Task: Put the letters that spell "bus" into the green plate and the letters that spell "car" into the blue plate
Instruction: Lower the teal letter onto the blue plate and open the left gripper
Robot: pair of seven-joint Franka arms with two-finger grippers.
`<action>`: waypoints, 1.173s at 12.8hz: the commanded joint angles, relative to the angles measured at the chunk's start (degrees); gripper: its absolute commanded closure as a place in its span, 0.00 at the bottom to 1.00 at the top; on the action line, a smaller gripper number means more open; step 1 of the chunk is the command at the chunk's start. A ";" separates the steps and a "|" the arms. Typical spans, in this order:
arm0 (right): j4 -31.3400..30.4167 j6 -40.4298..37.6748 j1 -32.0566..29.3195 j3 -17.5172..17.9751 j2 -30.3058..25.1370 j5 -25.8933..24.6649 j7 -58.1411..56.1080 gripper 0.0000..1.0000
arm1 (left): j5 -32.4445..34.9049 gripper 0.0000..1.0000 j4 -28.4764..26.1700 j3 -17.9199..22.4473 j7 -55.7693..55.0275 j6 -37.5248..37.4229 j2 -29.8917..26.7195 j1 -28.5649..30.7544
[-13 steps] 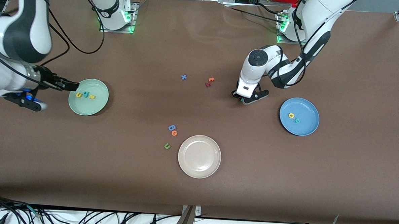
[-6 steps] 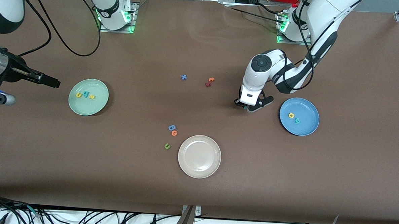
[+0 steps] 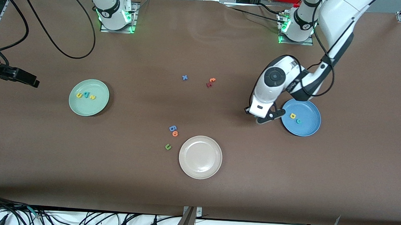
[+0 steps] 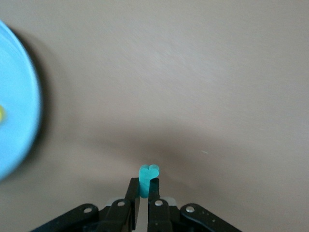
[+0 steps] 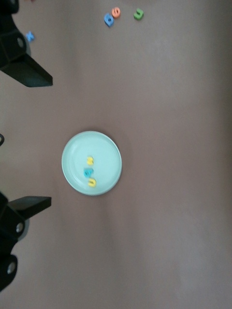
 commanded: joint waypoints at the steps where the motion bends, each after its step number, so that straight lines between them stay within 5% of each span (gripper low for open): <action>1: -5.75 4.10 -0.41 1.67 -4.28 -1.80 -0.64 0.00 | -1.76 1.00 2.50 -0.49 13.83 -6.57 0.35 3.67; 4: -13.40 10.26 0.72 1.32 -8.50 -1.80 -0.64 0.00 | -1.67 1.00 2.59 -0.40 27.63 -11.59 0.35 7.71; 10: -14.83 13.18 1.17 1.22 -8.25 -2.16 -0.73 0.00 | -0.97 1.00 2.59 -0.05 47.70 -14.32 0.26 16.86; 11: -14.74 13.18 1.17 1.40 -8.25 -2.15 -0.64 0.00 | -0.97 0.80 2.50 -0.05 47.89 -14.32 0.52 17.39; 12: -14.65 13.26 1.17 1.32 -8.16 -1.98 -0.81 0.00 | -0.62 0.05 2.50 -0.05 48.50 -14.23 0.78 17.40; 15: -14.39 14.14 1.34 1.40 -7.20 -1.98 -0.11 0.00 | -0.27 0.00 2.68 -0.31 48.86 -14.32 -0.35 17.31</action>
